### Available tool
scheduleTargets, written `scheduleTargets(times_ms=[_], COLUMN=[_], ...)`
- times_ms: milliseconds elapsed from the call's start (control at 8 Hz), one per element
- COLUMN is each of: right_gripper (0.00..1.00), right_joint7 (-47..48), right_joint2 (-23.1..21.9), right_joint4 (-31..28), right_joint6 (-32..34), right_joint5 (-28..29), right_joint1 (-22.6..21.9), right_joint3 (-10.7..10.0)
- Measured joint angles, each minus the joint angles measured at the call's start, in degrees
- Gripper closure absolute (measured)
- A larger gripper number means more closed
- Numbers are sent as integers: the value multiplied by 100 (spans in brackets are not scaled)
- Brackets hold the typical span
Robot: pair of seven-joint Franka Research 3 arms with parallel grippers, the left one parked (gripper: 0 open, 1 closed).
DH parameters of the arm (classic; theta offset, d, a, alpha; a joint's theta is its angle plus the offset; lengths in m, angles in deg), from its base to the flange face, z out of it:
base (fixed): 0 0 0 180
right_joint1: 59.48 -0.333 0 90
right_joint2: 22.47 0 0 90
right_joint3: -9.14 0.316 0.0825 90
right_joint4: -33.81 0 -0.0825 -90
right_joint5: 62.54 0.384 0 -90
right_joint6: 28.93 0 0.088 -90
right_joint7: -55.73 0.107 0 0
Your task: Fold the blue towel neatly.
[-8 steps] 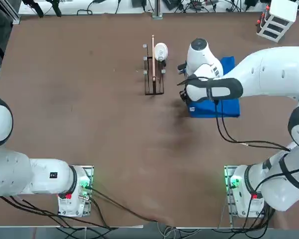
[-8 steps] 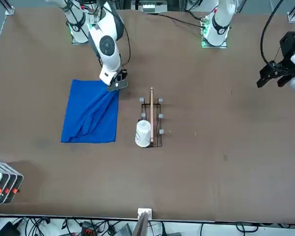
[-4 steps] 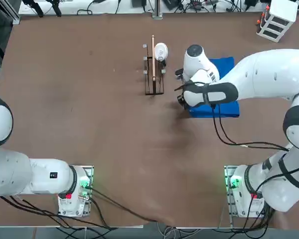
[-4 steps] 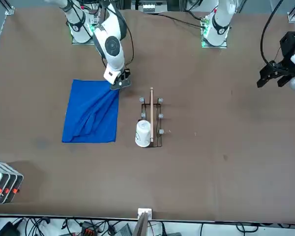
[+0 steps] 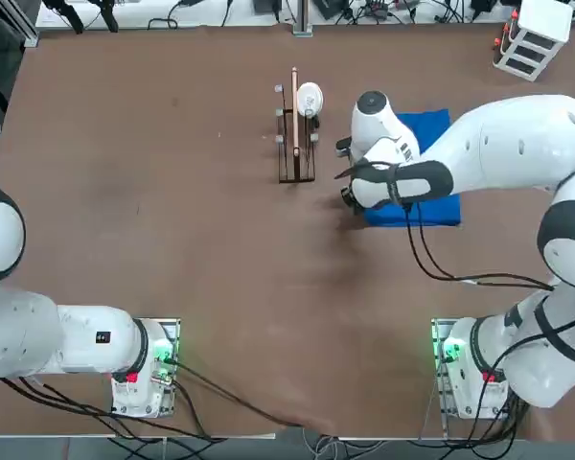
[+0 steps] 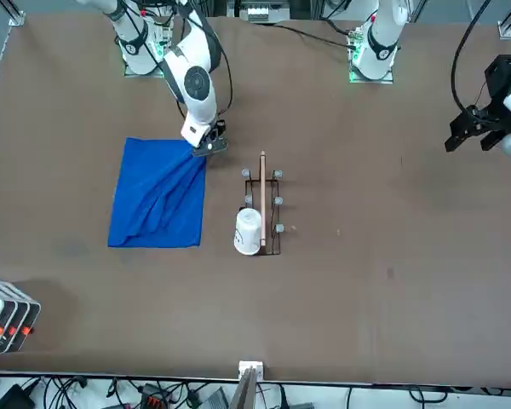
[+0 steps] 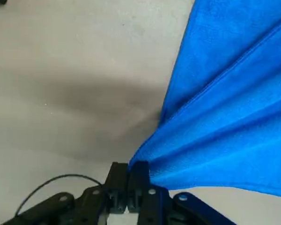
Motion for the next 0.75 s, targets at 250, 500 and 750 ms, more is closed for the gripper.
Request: scheduleTargets(times_ms=[250,500,750], right_gripper=[94,94,94], right_joint7=[0,0,0], right_joint2=[65,105,122], right_joint4=[10,11,11], right_joint6=[-2,44,117], right_joint5=[0,0,0], right_joint1=[-6,-13,-44], right_joint3=[0,0,-1])
